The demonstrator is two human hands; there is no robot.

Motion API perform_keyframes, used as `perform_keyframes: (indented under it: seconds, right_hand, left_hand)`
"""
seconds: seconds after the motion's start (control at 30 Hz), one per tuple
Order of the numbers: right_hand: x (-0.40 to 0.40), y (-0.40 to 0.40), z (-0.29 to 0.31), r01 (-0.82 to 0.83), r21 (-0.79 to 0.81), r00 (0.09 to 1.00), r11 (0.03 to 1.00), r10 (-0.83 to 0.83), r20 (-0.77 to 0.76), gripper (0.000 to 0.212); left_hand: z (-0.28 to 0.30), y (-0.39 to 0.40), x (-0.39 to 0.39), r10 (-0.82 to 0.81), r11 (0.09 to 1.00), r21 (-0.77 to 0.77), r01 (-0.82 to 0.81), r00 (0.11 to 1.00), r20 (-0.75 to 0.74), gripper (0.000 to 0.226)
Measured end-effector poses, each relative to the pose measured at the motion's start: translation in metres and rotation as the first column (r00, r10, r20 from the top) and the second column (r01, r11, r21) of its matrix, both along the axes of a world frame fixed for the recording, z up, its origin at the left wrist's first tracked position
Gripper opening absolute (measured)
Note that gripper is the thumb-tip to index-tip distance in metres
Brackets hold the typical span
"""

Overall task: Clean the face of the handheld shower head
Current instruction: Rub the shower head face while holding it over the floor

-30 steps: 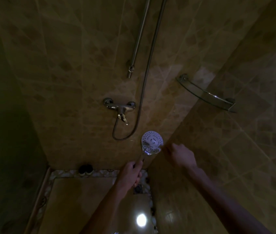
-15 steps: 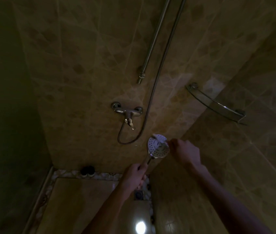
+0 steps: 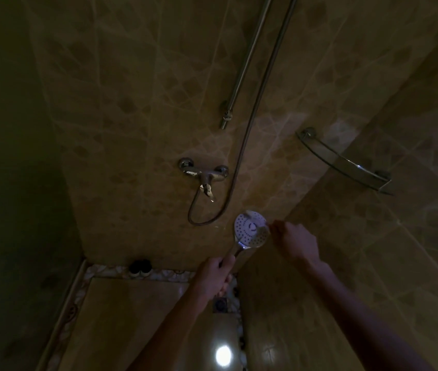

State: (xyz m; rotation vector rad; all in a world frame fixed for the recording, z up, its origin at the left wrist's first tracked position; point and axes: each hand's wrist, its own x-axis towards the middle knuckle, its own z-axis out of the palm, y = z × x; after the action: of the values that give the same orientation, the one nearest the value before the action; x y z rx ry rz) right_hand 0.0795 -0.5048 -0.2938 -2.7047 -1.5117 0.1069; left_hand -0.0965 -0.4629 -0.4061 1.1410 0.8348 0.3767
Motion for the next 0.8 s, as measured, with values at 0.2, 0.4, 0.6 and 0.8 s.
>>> perform_keyframes:
  seconds: [0.2, 0.4, 0.6, 0.8]
  right_hand:
    - [0.003, -0.007, -0.005, -0.016, -0.039, 0.995, 0.999, 0.02, 0.099, 0.04]
    - [-0.007, -0.02, -0.018, -0.061, -0.053, 0.997, 0.997, 0.063, 0.047, 0.041]
    - [0.021, -0.016, 0.004, 0.072, 0.021, 0.995, 0.997, -0.074, 0.068, 0.037]
    - [-0.006, -0.02, -0.011, -0.123, -0.132, 0.985, 0.984, 0.137, 0.102, 0.042]
  left_hand:
    - [-0.003, -0.004, -0.001, -0.004, 1.0, 0.013, 0.004, 1.0, -0.011, 0.031]
    - [-0.002, -0.009, 0.005, -0.007, 1.0, 0.024, 0.007, 1.0, -0.004, 0.03]
    - [0.005, -0.011, 0.006, -0.026, 0.999, 0.036, 0.025, 0.999, 0.029, 0.028]
    - [0.002, -0.01, 0.006, -0.027, 0.999, 0.03, 0.026, 0.999, 0.018, 0.028]
